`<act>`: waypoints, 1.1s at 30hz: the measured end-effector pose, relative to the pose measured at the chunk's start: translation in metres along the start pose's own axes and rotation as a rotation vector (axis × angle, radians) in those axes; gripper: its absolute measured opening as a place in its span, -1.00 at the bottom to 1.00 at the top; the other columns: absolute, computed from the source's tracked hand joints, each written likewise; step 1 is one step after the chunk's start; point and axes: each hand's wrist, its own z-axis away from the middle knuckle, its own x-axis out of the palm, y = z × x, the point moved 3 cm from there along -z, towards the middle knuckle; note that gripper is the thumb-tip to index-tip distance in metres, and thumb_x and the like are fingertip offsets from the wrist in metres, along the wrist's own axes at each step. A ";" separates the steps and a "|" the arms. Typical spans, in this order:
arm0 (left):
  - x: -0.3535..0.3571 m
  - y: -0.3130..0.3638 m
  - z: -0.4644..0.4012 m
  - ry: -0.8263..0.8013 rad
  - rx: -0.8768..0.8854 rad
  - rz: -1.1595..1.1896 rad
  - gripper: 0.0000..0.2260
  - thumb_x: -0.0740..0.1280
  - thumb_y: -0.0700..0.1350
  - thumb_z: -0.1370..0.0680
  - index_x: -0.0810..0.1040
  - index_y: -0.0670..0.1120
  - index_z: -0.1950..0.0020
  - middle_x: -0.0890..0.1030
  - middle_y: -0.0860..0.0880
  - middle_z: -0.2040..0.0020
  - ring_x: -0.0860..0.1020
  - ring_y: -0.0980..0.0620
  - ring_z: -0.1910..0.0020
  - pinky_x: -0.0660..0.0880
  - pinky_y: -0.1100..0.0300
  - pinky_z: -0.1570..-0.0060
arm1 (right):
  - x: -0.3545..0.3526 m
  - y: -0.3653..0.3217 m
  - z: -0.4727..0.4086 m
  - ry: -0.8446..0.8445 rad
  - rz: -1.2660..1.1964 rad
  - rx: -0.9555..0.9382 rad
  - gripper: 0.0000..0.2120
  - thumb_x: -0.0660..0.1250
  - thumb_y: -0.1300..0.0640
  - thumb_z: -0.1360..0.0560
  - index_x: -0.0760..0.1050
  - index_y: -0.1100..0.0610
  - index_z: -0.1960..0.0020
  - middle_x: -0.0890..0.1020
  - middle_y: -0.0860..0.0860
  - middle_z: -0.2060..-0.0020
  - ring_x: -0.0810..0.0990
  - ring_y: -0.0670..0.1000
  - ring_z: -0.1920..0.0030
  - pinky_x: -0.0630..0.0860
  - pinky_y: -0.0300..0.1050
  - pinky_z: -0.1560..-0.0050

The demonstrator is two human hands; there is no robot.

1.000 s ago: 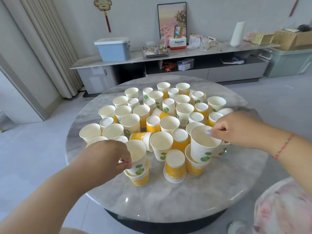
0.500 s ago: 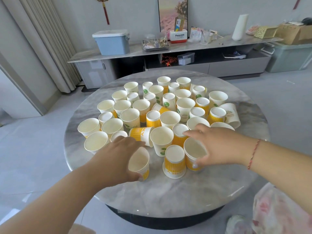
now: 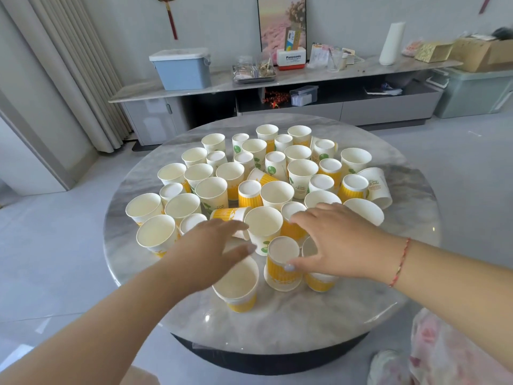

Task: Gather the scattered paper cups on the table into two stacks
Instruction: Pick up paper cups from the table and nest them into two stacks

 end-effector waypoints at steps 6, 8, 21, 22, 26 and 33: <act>0.011 0.003 -0.039 -0.004 -0.058 -0.019 -0.74 0.26 -0.07 -0.55 0.52 0.15 -0.21 0.60 0.11 0.05 0.47 0.13 0.16 0.33 0.41 0.30 | 0.013 -0.022 -0.021 -0.016 0.057 0.061 -0.48 0.22 -0.36 -0.36 0.48 0.11 0.08 0.57 0.07 0.10 0.47 0.12 0.00 0.25 -0.03 0.06; 0.017 -0.001 -0.046 -0.008 -0.054 -0.057 -0.75 0.29 -0.10 -0.52 0.56 0.11 -0.17 0.60 0.10 0.05 0.47 0.12 0.14 0.38 0.31 0.17 | 0.019 -0.023 -0.025 -0.020 0.063 0.089 -0.46 0.24 -0.37 -0.34 0.50 0.12 0.11 0.58 0.08 0.13 0.46 0.13 0.06 0.26 -0.02 0.06; -0.040 -0.002 -0.021 0.378 -0.092 0.194 -0.91 0.43 0.01 -0.44 0.64 0.01 0.16 0.62 0.14 0.31 0.53 0.24 0.32 0.38 0.35 0.31 | -0.062 0.001 -0.009 0.191 -0.432 0.287 -0.54 0.40 -0.34 -0.19 0.50 0.03 0.20 0.58 -0.05 0.29 0.53 0.00 0.25 0.44 -0.06 0.26; -0.046 -0.004 -0.016 0.405 -0.115 0.223 -0.90 0.44 0.03 -0.43 0.64 0.02 0.18 0.62 0.15 0.32 0.52 0.26 0.36 0.38 0.34 0.33 | -0.071 0.011 -0.006 0.235 -0.564 0.311 -0.55 0.43 -0.32 -0.18 0.53 0.02 0.18 0.61 -0.05 0.28 0.55 0.00 0.24 0.47 -0.05 0.23; -0.052 -0.005 -0.005 0.410 -0.195 0.383 -0.87 0.45 0.07 -0.41 0.64 0.03 0.25 0.67 0.01 0.31 0.57 0.14 0.39 0.48 0.11 0.31 | -0.067 0.038 -0.006 0.416 -1.275 0.301 -0.42 0.51 -0.33 0.01 0.55 0.05 0.18 0.64 0.02 0.25 0.57 0.04 0.24 0.51 -0.08 0.22; -0.045 0.011 0.003 0.406 -0.185 0.480 -0.84 0.44 0.07 -0.42 0.63 0.04 0.30 0.54 0.23 0.52 0.44 0.23 0.51 0.33 0.25 0.52 | -0.029 0.035 -0.012 0.240 -1.330 0.249 -0.49 0.56 -0.08 -0.05 0.52 -0.01 0.05 0.68 -0.10 0.20 0.64 -0.07 0.11 0.56 -0.19 0.12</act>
